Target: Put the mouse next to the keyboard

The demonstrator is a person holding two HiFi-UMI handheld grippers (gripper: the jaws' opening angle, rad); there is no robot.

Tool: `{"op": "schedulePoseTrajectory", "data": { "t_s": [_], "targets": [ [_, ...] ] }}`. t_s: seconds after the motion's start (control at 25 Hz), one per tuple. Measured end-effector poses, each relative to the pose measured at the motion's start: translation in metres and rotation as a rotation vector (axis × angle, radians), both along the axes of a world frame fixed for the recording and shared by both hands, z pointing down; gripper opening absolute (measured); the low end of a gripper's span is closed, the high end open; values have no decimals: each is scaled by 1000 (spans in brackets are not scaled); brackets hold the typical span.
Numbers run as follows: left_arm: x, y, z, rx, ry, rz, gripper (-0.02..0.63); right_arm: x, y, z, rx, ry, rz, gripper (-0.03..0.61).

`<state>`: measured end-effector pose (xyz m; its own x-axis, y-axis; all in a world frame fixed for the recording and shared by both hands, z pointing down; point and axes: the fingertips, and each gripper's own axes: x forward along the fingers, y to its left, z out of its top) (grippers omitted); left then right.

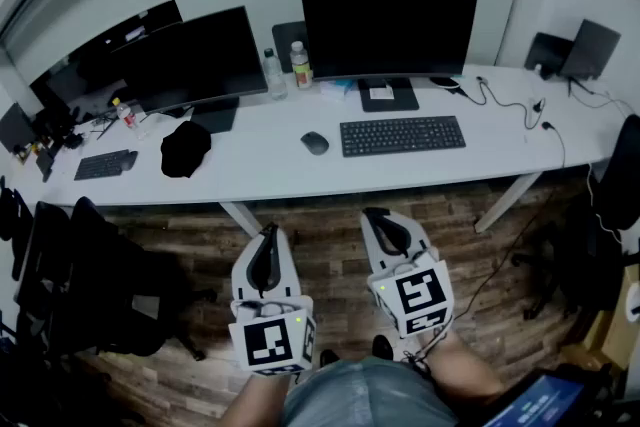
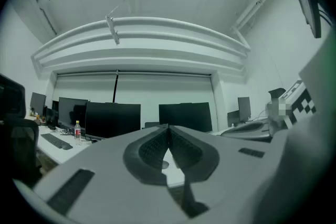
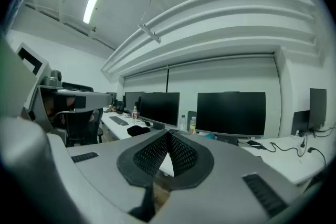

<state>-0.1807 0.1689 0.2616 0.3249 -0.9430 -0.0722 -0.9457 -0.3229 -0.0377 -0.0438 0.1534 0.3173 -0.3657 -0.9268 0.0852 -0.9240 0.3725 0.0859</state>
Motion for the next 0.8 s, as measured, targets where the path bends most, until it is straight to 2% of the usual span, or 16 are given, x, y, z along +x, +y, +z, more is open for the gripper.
{"op": "schedulePoseTrajectory", "data": {
  "t_s": [0.4,0.44,0.48,0.52,0.8],
  "targets": [
    [25,1,9,-17,-20,-7,5,19,-1,1,10,-40,-16,15],
    [28,2,11,-22,-27,-12,5,22,-1,2,6,-55,-25,45],
    [32,2,12,-26,-33,-17,5,24,-1,3,-2,-65,-40,159],
    [36,3,12,-27,-36,-20,5,27,-1,3,-7,-71,-52,244],
    [72,7,20,-45,-55,-47,5,57,-3,14,-22,-54,-80,241]
  ]
}}
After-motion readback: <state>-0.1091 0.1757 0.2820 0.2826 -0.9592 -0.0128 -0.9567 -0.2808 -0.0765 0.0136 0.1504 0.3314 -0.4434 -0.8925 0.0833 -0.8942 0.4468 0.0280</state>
